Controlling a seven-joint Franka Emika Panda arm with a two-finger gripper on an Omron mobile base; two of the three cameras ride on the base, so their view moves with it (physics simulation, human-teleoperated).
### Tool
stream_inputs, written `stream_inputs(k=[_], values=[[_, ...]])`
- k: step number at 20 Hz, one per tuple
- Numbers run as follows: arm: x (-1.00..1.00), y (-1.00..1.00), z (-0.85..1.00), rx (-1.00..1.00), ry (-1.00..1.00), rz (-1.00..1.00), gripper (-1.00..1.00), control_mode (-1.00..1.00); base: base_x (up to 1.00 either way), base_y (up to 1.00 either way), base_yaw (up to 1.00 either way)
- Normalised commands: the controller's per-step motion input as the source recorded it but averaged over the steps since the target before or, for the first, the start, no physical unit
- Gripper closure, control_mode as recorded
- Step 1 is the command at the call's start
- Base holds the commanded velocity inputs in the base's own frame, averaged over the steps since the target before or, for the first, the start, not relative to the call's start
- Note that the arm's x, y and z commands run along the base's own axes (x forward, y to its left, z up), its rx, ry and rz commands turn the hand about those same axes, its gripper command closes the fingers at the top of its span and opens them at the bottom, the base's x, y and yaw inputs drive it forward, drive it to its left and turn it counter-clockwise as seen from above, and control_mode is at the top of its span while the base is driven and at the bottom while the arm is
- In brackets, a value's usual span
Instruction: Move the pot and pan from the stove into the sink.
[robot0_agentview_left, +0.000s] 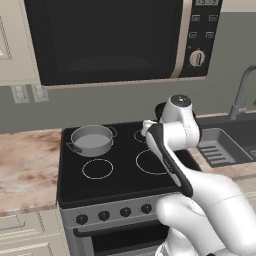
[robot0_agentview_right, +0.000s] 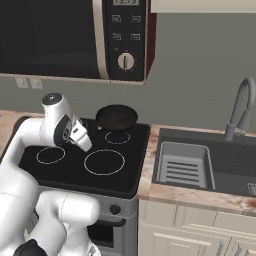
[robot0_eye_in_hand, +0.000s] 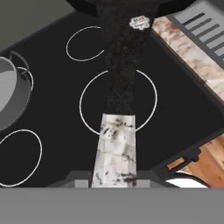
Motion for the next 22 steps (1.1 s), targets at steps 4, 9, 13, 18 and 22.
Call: stream_inputs(k=[4, 9, 13, 18, 22], values=[[-0.03, 0.01, 0.00, -0.01, -0.01, 0.01, 1.00, -1.00, 0.00, 0.00, 0.00], [0.00, 0.00, 0.00, 0.00, 0.00, 0.00, 1.00, 1.00, 0.00, -0.19, 0.00], [0.00, 0.00, 0.00, 0.00, 0.00, 0.00, 1.00, 1.00, 0.00, -0.65, 0.00], [0.00, 0.00, 0.00, 0.00, 0.00, 0.00, 1.00, 1.00, 0.02, -0.80, 0.00], [0.00, 0.00, 0.00, 0.00, 0.00, 0.00, 1.00, 1.00, 0.02, -0.83, 0.00]])
